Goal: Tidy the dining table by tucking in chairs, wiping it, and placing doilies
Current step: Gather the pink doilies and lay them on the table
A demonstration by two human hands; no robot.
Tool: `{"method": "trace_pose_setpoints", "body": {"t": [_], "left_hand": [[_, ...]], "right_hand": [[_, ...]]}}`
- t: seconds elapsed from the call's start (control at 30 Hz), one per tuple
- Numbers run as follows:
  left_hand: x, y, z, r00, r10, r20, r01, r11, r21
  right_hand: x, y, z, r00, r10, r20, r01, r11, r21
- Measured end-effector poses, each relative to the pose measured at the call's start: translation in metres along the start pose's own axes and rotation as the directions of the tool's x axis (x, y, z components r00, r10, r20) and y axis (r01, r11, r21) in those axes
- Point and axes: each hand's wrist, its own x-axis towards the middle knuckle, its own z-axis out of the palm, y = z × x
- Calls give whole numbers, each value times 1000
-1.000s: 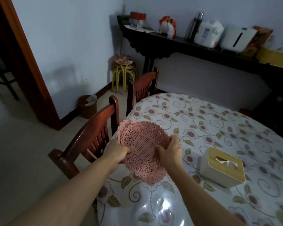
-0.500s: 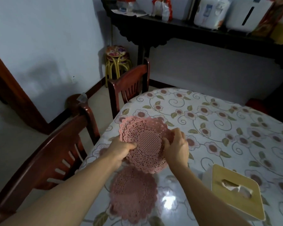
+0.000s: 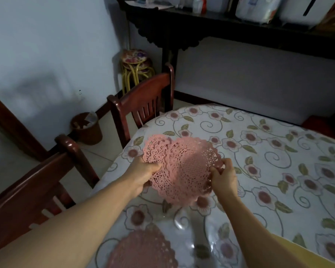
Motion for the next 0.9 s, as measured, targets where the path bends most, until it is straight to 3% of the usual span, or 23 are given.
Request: {"method": "trace_pose_setpoints", "body": {"t": [0.23,0.43,0.67,0.77,0.83,0.9], "left_hand": [[61,12,-2,962,36,-272,-41,999,-13],[84,3,-11,937,14,-349,-47,995,-86],[76,-2,-10,958,22,-284,-57,992,-117],[58,2,-5,970,36,-242,-71,988,-137],[43,4,-2,975,49,-215,-84,984,-158],[27,6,1,981,62,-184,-96,980,-177]], "right_hand": [[89,1,29,968,240,-75,-202,919,339],[131,-6,58,956,284,-74,-227,877,424],[133,0,73,955,276,109,-291,943,159],[110,-1,62,978,188,92,-184,982,-52],[87,-5,52,975,94,202,-86,995,-50],[58,-13,42,938,90,335,-100,995,12]]}}
